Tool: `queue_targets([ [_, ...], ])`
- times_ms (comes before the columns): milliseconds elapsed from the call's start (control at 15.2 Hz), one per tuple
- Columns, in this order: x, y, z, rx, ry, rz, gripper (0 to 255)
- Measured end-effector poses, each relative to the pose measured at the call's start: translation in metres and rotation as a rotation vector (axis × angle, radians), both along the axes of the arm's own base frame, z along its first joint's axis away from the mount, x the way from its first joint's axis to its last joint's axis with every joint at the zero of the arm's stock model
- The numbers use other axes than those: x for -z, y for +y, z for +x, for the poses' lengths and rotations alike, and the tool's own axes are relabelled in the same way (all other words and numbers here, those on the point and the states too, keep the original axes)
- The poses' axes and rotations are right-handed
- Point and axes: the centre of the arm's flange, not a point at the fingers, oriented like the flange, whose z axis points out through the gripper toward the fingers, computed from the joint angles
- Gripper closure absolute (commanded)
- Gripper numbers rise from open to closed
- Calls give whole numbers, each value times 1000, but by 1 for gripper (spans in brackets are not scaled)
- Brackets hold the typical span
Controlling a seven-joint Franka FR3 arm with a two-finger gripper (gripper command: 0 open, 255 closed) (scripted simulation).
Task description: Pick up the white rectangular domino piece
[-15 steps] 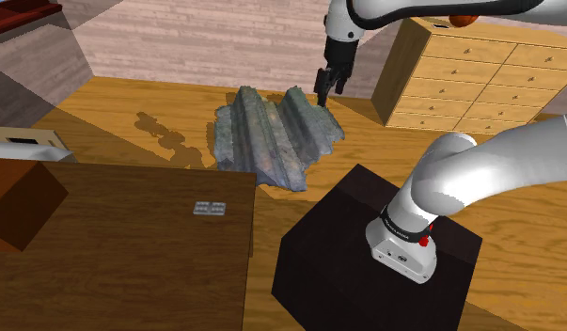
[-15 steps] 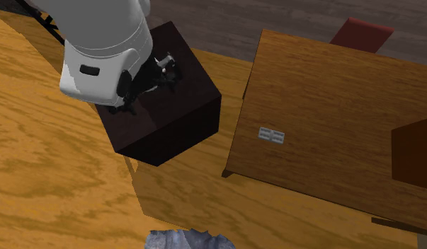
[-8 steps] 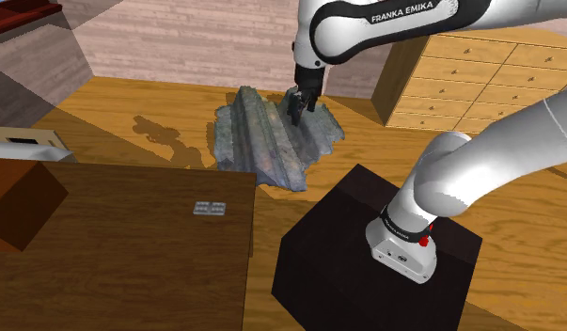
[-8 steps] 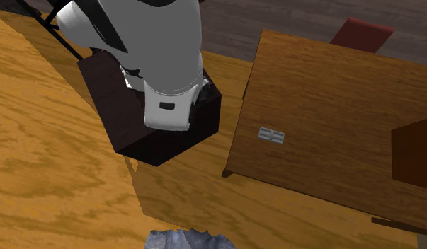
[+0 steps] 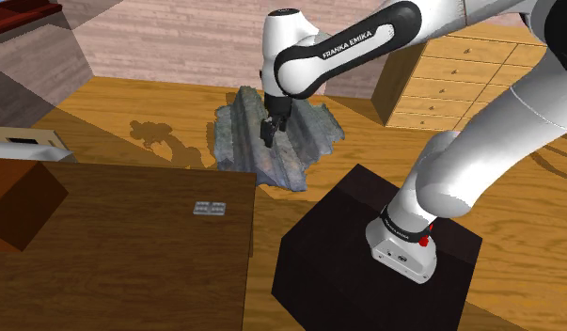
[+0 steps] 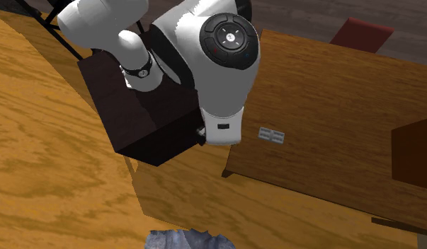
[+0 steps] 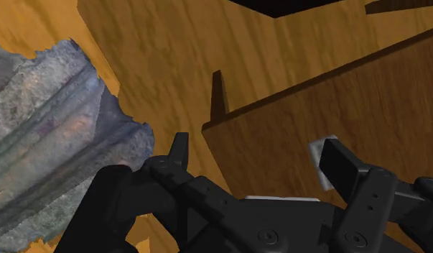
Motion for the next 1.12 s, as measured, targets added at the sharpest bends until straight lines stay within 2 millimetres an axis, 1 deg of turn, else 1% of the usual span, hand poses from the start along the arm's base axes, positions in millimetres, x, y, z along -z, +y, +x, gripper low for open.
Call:
queue_targets([
  [264,33,34,22,-64,-3,9,0],
  [396,48,49,28,-95,-4,13,0],
  [528,68,63,36,-127,-5,16,0],
  [726,92,97,50,-175,-6,22,0],
  [858,109,111,56,-207,-7,26,0],
  [924,117,122,58,-222,-8,28,0],
  [1122,143,145,69,-270,-10,35,0],
])
